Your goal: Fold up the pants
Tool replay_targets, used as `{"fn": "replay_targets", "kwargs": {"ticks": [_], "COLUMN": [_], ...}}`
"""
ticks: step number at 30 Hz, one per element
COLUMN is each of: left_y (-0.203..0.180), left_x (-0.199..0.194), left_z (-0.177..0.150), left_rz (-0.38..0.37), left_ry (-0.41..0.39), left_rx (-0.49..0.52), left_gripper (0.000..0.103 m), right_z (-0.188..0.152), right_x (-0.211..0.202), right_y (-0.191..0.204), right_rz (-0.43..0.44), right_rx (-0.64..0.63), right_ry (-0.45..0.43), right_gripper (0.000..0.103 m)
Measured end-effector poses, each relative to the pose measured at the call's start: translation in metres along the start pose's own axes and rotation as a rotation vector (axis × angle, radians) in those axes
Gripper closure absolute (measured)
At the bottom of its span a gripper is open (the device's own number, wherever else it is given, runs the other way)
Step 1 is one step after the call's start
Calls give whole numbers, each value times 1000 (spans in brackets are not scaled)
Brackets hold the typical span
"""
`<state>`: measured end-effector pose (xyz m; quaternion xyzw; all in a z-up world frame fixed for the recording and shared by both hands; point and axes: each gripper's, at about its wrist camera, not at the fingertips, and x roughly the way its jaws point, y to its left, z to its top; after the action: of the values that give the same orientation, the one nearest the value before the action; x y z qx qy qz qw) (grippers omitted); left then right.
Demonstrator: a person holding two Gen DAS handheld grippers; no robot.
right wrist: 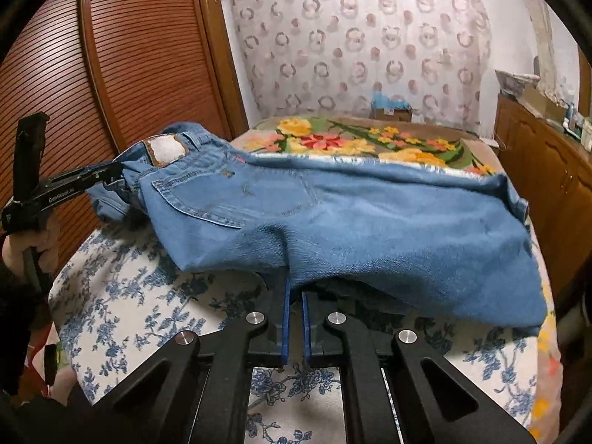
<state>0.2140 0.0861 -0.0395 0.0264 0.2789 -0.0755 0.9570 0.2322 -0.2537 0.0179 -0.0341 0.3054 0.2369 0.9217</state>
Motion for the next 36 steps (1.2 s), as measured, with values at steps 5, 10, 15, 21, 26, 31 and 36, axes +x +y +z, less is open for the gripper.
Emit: {"fn": "replay_targets", "kwargs": {"ticks": [5, 10, 15, 21, 26, 31, 36], "left_y": [1, 1, 7, 32, 46, 41, 38], "left_x": [-16, -39, -73, -127, -145, -134, -129], "left_z": [13, 14, 5, -19, -52, -81, -97], "left_rz": [-15, -15, 3, 39, 53, 54, 55], "left_ry": [-29, -53, -92, -106, -39, 58, 101], "left_rx": [-5, -4, -18, -66, -112, -106, -97], "left_gripper": [88, 88, 89, 89, 89, 87, 80], "right_z": [1, -6, -22, -38, -57, -63, -60], "right_x": [-20, -38, -61, -95, -99, -85, -73], "right_y": [3, 17, 35, 63, 77, 67, 62], "right_rz": [6, 16, 43, 125, 179, 195, 151], "right_rx": [-7, -26, -62, -96, -95, -62, -25], "right_ry": [-45, -78, -95, -99, -59, 6, 64], "right_gripper": [99, 99, 99, 99, 99, 99, 90]}}
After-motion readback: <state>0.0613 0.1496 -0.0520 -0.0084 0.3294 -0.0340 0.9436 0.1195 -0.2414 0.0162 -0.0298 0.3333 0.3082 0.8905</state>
